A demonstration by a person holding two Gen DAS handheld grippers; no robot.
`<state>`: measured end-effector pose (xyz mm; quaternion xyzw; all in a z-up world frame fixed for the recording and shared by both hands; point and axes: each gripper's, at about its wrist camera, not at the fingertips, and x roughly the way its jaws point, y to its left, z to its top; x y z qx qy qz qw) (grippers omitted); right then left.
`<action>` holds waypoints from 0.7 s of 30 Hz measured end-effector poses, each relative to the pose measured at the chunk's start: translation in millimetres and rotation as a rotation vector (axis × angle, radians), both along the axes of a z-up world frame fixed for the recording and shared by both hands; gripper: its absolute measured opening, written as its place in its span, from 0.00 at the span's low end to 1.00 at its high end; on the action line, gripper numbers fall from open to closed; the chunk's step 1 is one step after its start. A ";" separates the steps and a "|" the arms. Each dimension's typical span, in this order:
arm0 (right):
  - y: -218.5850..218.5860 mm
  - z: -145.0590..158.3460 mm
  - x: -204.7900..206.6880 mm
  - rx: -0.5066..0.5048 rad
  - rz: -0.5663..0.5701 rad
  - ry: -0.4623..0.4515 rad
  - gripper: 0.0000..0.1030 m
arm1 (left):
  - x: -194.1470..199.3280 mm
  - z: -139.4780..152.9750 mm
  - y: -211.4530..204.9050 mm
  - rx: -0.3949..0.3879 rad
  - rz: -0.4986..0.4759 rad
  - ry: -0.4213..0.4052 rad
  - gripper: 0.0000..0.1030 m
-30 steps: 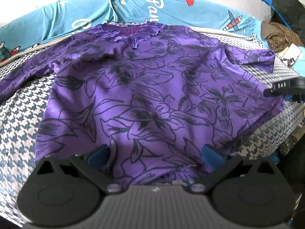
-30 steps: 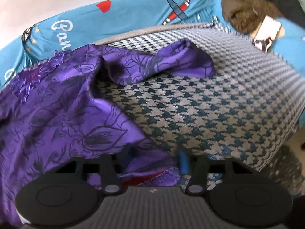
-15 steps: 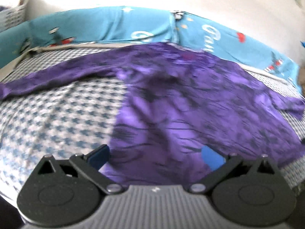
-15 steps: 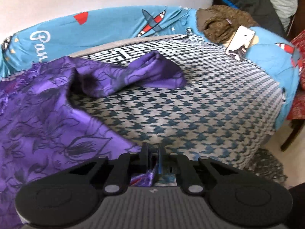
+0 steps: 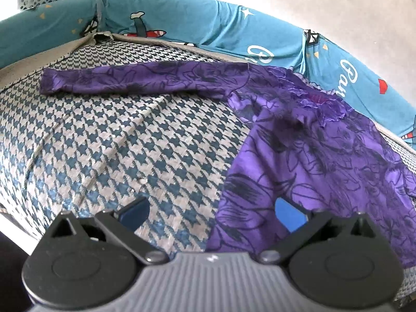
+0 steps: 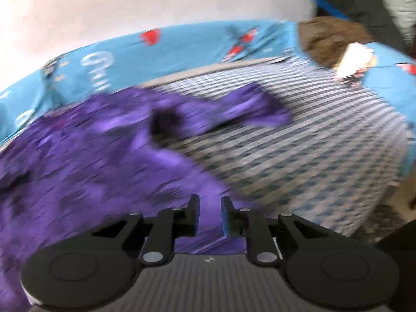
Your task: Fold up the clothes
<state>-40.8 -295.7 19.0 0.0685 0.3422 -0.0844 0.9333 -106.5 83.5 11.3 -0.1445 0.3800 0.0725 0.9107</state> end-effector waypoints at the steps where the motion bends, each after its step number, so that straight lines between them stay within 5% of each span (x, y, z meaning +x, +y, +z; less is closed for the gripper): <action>1: 7.3 -1.5 -0.8 0.007 0.031 0.006 0.17 | -0.2 0.3 0.0 0.000 0.003 -0.001 1.00; 14: 98.4 -16.0 -19.0 0.038 0.396 0.076 0.17 | -0.6 2.4 16.6 -0.024 0.065 -0.009 1.00; 21: 167.1 -22.8 -46.4 -0.060 0.694 0.049 0.29 | -1.9 17.8 22.9 0.026 0.100 -0.046 1.00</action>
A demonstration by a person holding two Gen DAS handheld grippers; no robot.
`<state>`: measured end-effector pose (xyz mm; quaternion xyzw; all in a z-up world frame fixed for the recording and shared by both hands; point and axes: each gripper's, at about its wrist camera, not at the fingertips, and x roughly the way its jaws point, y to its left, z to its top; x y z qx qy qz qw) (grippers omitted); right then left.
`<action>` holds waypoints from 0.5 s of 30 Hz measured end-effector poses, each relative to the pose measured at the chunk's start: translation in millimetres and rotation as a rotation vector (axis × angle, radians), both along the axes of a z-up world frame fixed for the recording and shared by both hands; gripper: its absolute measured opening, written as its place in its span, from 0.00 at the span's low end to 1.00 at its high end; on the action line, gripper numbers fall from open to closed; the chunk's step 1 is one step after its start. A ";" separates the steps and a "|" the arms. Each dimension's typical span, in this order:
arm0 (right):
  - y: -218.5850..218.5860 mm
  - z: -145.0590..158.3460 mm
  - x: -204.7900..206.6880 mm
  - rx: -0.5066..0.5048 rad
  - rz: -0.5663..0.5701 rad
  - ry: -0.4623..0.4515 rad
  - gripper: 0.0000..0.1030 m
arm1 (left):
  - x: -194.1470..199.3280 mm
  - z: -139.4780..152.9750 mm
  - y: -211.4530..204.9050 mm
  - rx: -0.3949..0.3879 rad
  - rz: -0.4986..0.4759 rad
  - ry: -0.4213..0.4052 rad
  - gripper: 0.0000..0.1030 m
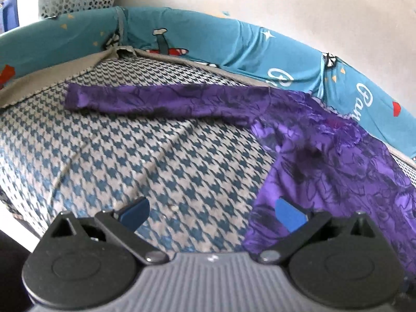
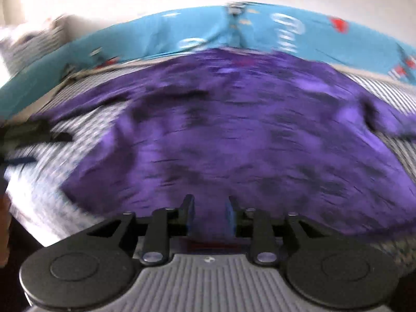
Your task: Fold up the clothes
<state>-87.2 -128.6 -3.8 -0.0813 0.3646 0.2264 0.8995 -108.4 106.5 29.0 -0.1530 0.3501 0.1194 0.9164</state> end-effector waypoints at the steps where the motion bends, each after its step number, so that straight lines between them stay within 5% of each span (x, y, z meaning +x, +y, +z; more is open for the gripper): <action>1: 8.9 -0.7 -3.7 -0.011 0.034 -0.005 0.30 | -0.4 0.1 2.5 -0.005 0.008 0.003 1.00; 7: 52.7 -5.8 -17.0 -0.045 0.181 -0.009 0.41 | -2.4 0.4 16.2 -0.040 0.052 0.012 1.00; 15: 101.4 -13.9 -22.7 -0.169 0.312 -0.129 0.50 | -7.3 4.4 26.7 -0.073 0.084 -0.014 1.00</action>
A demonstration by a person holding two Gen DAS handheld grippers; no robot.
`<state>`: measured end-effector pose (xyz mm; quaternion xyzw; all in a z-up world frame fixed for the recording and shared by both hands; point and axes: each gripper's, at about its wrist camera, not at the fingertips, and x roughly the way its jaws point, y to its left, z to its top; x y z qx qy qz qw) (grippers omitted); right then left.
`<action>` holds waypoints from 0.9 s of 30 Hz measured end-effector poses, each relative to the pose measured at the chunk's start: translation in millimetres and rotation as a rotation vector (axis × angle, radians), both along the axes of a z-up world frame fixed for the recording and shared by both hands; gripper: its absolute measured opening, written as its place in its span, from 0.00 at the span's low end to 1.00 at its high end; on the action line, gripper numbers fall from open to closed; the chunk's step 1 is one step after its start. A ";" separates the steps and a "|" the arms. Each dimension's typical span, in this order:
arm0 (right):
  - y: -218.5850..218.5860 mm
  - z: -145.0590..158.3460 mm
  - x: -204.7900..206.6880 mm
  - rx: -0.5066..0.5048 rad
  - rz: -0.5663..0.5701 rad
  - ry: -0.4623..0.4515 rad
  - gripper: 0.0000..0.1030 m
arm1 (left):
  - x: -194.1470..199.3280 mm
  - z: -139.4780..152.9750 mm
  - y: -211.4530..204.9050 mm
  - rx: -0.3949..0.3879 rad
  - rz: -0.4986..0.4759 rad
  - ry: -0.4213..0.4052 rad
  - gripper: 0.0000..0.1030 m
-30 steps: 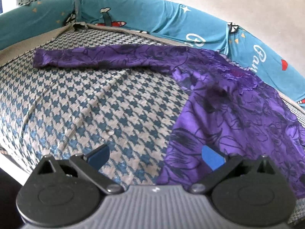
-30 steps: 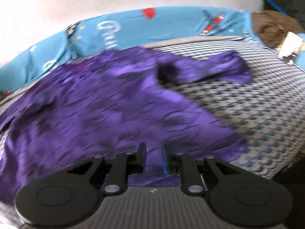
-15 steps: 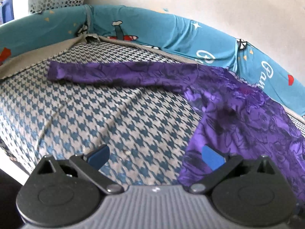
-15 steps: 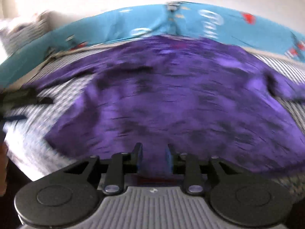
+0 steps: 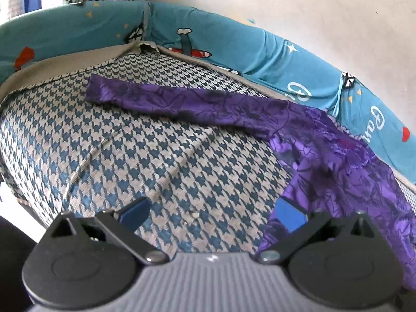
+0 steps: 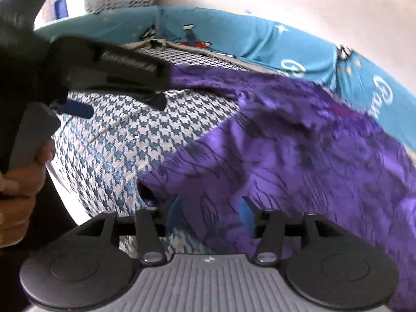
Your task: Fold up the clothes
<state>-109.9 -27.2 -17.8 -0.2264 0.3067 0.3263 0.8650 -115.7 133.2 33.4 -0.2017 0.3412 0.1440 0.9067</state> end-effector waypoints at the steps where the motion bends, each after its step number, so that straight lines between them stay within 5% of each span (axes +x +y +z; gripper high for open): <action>1: 6.0 -2.7 0.2 -0.017 0.015 -0.013 0.50 | -0.4 0.0 0.6 -0.001 0.002 0.000 1.00; 7: 29.7 -13.9 -4.6 -0.084 0.053 -0.123 0.50 | -0.9 -1.3 3.8 -0.013 0.014 0.000 1.00; 17: 21.1 -7.7 -8.0 -0.017 0.090 -0.062 0.50 | -0.4 -2.1 2.3 -0.015 0.013 0.000 1.00; 27: 29.5 -23.0 -10.2 -0.061 0.095 -0.109 0.49 | 2.0 -5.1 -1.9 -0.006 0.003 0.012 1.00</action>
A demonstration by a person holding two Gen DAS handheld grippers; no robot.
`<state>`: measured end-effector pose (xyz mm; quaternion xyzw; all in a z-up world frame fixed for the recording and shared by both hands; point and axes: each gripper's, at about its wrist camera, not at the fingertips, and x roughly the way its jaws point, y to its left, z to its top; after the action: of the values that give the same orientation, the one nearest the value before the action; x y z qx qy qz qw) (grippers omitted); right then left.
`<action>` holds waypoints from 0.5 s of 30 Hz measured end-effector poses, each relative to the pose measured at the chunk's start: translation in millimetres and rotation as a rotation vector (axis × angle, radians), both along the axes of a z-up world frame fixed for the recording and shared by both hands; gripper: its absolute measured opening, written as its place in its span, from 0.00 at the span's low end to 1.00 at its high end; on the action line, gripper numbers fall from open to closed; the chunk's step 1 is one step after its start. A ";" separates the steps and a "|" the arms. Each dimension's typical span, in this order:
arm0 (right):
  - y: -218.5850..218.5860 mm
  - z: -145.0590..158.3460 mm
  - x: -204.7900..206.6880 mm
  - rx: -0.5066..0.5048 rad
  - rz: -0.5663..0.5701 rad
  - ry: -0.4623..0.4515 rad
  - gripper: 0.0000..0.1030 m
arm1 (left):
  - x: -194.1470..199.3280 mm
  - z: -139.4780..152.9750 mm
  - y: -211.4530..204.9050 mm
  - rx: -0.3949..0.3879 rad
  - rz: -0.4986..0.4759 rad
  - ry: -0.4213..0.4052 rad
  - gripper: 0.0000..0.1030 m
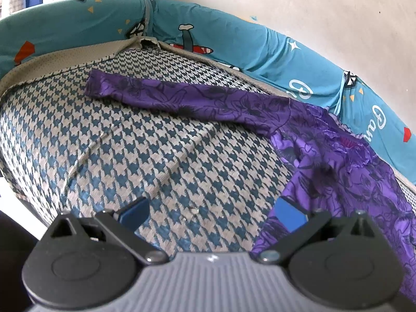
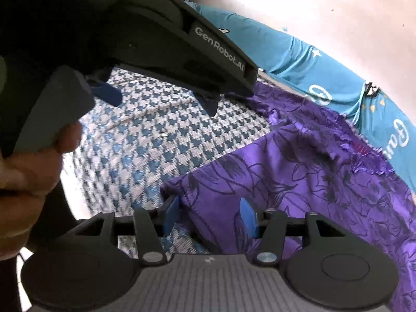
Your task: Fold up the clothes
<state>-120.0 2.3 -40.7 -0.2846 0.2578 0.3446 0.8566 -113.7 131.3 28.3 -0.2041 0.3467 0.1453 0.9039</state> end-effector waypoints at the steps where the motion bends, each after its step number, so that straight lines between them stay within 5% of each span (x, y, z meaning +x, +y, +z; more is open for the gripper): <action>1: 0.4 -0.2 2.1 0.010 -0.005 0.004 0.47 | 0.1 0.0 -0.3 0.006 0.001 0.000 1.00; 2: -0.8 1.1 4.8 0.033 -0.016 0.013 0.42 | 0.3 -0.1 -0.5 0.011 0.003 0.001 1.00; 3: -2.4 2.6 7.7 0.059 -0.028 0.023 0.24 | 0.5 -0.3 -0.6 0.016 0.005 0.001 1.00; 7: -20.2 16.0 19.7 0.168 -0.135 0.030 0.08 | 2.0 -2.2 0.7 0.012 0.009 0.010 1.00; 15: -91.8 41.4 54.7 0.308 -0.495 -0.032 0.08 | 5.8 -6.6 -9.7 0.025 -0.035 0.025 1.00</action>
<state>-65.3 -89.5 0.6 -0.0850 0.2503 0.1554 0.9518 -107.9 121.6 21.7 -0.1849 0.3596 0.1363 0.9044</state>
